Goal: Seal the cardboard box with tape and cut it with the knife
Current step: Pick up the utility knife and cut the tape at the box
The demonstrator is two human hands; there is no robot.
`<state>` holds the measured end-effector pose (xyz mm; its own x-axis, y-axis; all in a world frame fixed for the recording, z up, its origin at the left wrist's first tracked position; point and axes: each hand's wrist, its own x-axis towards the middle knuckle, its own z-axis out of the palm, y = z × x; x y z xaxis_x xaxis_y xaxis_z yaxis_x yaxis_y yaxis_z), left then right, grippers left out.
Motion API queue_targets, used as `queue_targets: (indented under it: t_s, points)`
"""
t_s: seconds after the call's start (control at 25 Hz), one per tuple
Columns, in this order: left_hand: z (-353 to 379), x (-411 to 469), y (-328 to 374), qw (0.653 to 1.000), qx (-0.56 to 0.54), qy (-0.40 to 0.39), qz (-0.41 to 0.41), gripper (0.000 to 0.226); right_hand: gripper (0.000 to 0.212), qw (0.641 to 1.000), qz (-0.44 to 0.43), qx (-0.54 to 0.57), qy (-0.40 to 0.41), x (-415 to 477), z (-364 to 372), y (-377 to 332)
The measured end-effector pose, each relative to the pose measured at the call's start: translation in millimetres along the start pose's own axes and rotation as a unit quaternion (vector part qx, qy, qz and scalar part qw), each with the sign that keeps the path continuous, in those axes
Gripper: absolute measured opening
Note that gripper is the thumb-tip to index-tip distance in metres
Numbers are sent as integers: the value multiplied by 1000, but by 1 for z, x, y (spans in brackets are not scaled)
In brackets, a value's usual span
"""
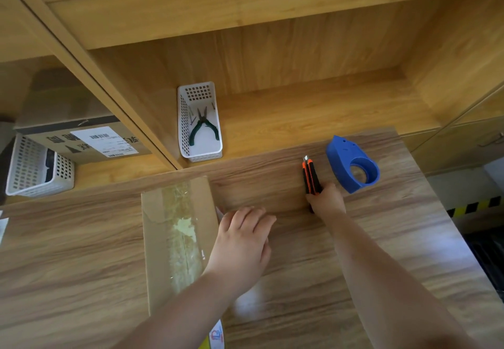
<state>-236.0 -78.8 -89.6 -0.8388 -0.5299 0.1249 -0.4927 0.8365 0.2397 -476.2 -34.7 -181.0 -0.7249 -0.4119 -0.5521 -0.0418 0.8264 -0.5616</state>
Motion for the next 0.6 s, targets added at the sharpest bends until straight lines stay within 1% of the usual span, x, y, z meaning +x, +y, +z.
queue_targets:
  t_s: [0.08, 0.2, 0.32, 0.4, 0.44, 0.48, 0.52, 0.6]
  points:
    - [-2, -2, 1, 1000, -7, 9, 2, 40, 39, 997, 32, 69, -32, -7, -1, -2]
    - [-8, -4, 2, 1000, 0, 6, 6, 39, 44, 981, 69, 168, -67, -23, 2, 3]
    - [-16, -9, 4, 1000, 14, -10, 11, 43, 37, 935, 74, 320, -133, -48, 1, 9]
    - [-21, -15, 4, 999, 24, -19, 16, 48, 28, 899, 68, 396, -171, -71, -2, 9]
    - [-23, -19, 4, 999, 27, -18, 19, 49, 23, 887, 61, 418, -185, -82, -2, 9]
    - [-26, -23, 4, 999, 29, -16, 21, 50, 21, 885, 49, 420, -196, -92, -2, 9]
    - [-29, -29, 4, 999, 31, -13, 22, 50, 21, 896, 33, 396, -196, -101, 0, 10]
    - [-36, -42, 2, 999, 36, -8, 17, 50, 19, 935, -18, 300, -186, -118, 1, 11]
